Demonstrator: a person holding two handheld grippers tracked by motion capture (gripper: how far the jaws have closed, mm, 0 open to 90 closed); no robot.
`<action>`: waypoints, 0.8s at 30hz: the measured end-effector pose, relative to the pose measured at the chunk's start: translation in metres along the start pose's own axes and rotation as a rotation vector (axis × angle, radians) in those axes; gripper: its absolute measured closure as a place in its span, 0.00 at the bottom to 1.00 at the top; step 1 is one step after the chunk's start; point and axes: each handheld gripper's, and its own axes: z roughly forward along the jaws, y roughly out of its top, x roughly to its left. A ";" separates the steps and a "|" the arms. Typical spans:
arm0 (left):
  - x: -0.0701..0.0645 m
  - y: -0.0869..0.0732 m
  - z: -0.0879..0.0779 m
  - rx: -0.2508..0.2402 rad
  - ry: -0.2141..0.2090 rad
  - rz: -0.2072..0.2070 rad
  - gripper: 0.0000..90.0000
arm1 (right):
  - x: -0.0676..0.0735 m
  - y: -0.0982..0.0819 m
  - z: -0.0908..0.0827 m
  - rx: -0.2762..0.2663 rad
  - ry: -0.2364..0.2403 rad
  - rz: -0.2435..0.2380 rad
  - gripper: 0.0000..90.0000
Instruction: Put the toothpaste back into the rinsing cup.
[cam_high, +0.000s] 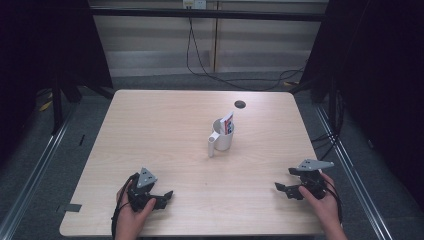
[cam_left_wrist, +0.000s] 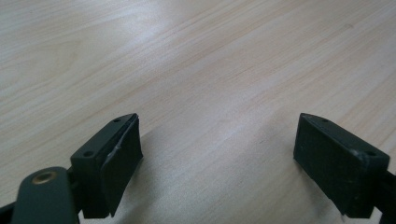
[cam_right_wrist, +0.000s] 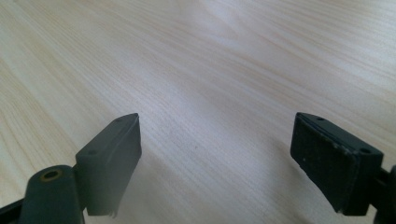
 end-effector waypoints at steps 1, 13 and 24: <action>0.000 0.000 0.000 0.000 0.000 0.000 0.17 | 0.000 -0.001 0.000 -0.001 -0.002 -0.006 0.18; 0.000 0.000 0.000 0.002 0.000 0.003 0.16 | 0.001 -0.009 0.000 0.017 -0.013 -0.016 0.18; 0.000 0.000 0.000 0.000 0.000 0.002 0.17 | 0.001 -0.011 -0.001 0.011 -0.019 -0.025 0.18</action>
